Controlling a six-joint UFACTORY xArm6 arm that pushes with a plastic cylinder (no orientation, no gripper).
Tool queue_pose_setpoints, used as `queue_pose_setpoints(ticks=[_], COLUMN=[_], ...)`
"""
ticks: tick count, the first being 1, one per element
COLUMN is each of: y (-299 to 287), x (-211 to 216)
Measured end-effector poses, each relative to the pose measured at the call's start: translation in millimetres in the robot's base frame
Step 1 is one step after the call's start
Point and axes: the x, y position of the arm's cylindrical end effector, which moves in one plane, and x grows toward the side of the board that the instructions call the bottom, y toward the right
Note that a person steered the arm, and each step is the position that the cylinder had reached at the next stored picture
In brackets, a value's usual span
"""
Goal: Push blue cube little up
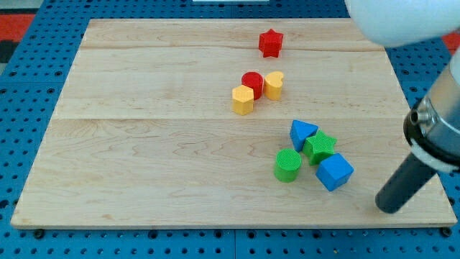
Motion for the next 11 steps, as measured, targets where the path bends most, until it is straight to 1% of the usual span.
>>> queue_pose_setpoints(ticks=[1,2,4,6,7,8,10,11], y=[-3,-36,-107,-122,-122,-118,-80,-43], x=[-4,-20,-27,-66,-82,-82,-64,-69])
